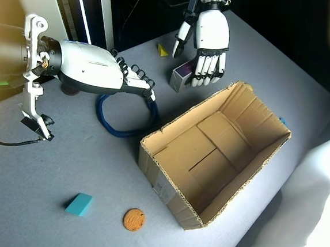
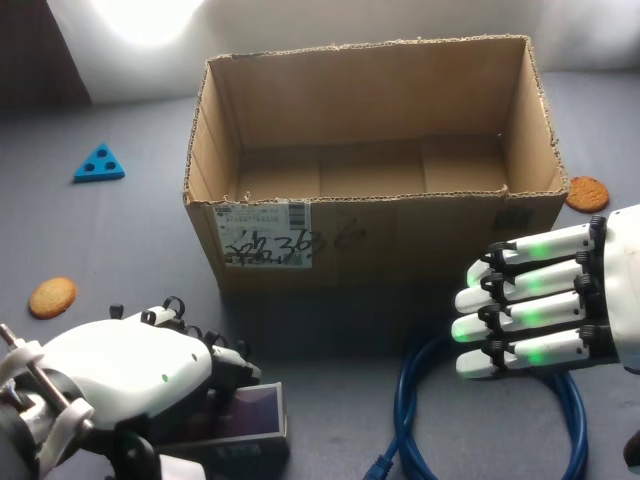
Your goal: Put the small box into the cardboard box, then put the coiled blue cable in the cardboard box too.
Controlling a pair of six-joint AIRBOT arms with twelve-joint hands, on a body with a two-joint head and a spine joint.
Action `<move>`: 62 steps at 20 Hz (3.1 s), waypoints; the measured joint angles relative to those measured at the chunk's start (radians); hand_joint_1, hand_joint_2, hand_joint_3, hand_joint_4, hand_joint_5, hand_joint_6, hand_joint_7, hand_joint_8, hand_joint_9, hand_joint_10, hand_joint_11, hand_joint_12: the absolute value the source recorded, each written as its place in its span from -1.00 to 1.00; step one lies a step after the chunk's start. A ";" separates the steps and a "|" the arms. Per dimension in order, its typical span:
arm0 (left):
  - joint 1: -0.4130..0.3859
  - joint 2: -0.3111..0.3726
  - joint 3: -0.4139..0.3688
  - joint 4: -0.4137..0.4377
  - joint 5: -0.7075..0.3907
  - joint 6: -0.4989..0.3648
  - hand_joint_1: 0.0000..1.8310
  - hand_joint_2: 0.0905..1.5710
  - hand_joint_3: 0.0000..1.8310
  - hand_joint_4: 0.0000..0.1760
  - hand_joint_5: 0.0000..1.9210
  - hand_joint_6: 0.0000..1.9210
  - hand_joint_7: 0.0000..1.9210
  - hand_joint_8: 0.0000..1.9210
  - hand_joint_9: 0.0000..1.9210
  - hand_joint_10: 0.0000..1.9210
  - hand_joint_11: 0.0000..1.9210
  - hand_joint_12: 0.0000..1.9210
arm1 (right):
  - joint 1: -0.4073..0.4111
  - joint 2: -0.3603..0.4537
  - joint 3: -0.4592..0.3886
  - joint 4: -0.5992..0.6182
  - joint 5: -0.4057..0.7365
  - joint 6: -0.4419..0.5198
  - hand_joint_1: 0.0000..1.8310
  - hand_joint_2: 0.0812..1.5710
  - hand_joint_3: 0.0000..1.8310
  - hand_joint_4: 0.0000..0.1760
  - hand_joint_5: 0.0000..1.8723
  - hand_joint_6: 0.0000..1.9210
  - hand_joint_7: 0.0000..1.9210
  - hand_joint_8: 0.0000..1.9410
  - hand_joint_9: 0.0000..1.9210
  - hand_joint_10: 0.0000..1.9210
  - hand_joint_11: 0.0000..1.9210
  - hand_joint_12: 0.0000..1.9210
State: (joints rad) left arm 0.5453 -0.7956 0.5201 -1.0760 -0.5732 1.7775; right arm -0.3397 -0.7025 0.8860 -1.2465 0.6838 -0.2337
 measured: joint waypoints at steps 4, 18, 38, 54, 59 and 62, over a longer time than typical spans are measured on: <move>0.015 -0.022 0.001 0.039 -0.014 -0.007 -0.05 0.40 -0.99 -1.00 -0.44 -0.98 -0.36 -0.98 -0.44 -0.97 -1.00 0.01 | 0.000 0.000 0.000 0.000 0.000 0.000 -0.36 0.26 -1.00 -1.00 -0.74 -1.00 -0.77 -1.00 -0.77 -1.00 -1.00 -0.33; 0.029 -0.038 0.004 0.066 -0.031 -0.015 0.34 0.51 -1.00 -1.00 -0.10 0.08 -0.17 0.51 -0.45 0.42 -0.80 0.71 | 0.000 0.000 0.002 0.001 0.000 0.000 -0.30 0.25 -1.00 -1.00 -0.71 -1.00 -0.75 -1.00 -0.77 -1.00 -1.00 -0.32; -0.195 0.175 0.026 0.193 0.216 -0.110 0.35 0.48 -1.00 -1.00 -0.11 0.07 -0.11 0.42 -0.39 0.36 -0.76 0.68 | 0.000 0.000 0.002 0.000 0.001 -0.003 -0.30 0.24 -1.00 -1.00 -0.69 -1.00 -0.75 -1.00 -0.77 -1.00 -1.00 -0.30; -0.451 0.194 0.143 0.229 0.428 -0.025 0.31 0.48 -1.00 -1.00 -0.10 0.09 -0.13 0.44 -0.39 0.23 -0.81 0.68 | 0.000 0.000 0.002 0.000 0.001 -0.004 -0.27 0.23 -1.00 -1.00 -0.72 -1.00 -0.77 -0.99 -0.77 -0.99 -1.00 -0.33; -0.451 0.200 0.162 0.219 0.470 -0.014 0.47 0.52 -1.00 -1.00 -0.15 0.13 -0.10 0.42 -0.41 0.63 -0.81 0.74 | 0.000 0.000 0.002 0.000 0.000 -0.004 -0.32 0.28 -1.00 -1.00 -0.71 -1.00 -0.77 -1.00 -0.76 -1.00 -1.00 -0.31; -0.416 0.174 0.214 0.133 0.447 0.048 0.33 0.48 -1.00 -1.00 -0.11 0.08 -0.10 0.42 -0.40 0.29 -0.81 0.71 | 0.000 0.000 0.002 0.000 0.000 -0.004 -0.37 0.28 -1.00 -1.00 -0.73 -1.00 -0.77 -1.00 -0.77 -1.00 -1.00 -0.32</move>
State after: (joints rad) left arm 0.1291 -0.6216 0.7345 -0.9428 -0.1261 1.8252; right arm -0.3397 -0.7025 0.8883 -1.2469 0.6838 -0.2375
